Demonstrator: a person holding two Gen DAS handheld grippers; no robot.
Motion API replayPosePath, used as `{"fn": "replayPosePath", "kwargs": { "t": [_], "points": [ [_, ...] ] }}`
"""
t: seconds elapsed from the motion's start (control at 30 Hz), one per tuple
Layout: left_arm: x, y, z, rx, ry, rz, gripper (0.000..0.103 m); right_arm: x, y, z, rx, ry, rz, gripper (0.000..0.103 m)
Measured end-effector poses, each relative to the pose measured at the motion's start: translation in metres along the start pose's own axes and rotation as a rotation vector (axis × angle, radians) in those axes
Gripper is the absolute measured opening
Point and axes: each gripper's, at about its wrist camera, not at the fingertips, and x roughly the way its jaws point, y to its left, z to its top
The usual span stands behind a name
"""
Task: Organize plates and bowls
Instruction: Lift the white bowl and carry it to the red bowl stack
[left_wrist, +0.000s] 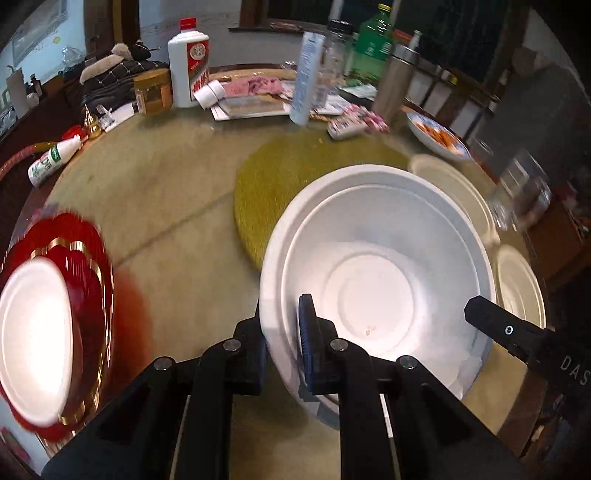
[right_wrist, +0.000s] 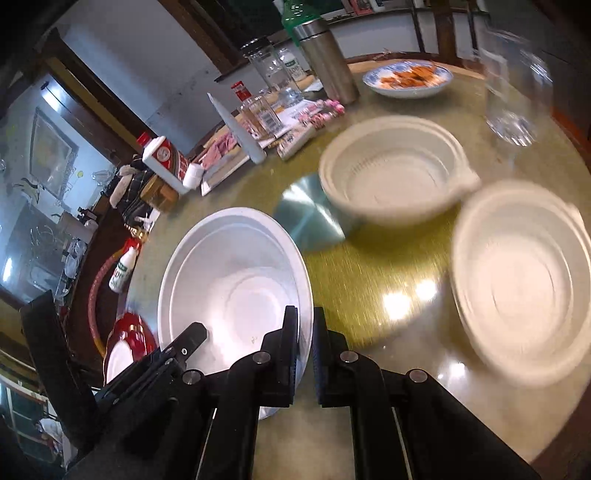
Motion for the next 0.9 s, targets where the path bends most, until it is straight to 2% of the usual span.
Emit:
{"fn": "replayPosePath", "kwargs": {
  "t": [0.17,0.37,0.7,0.9],
  "points": [
    [-0.007,-0.001,-0.033,0.022,0.015,-0.01,0.012,-0.013,-0.012,-0.041,0.023,-0.001,-0.004,0.007],
    [-0.016,0.001,-0.055,0.044,0.008,-0.015,0.012,-0.026,-0.019,-0.069,0.032,-0.016,0.012,0.007],
    [-0.036,0.006,-0.063,0.058,-0.035,-0.016,0.012,-0.044,-0.009,-0.082,0.006,-0.055,0.023,0.007],
    [-0.039,0.012,-0.066,0.057,-0.033,-0.016,0.012,-0.044,-0.005,-0.085,0.003,-0.052,0.037,0.007]
  ]
}}
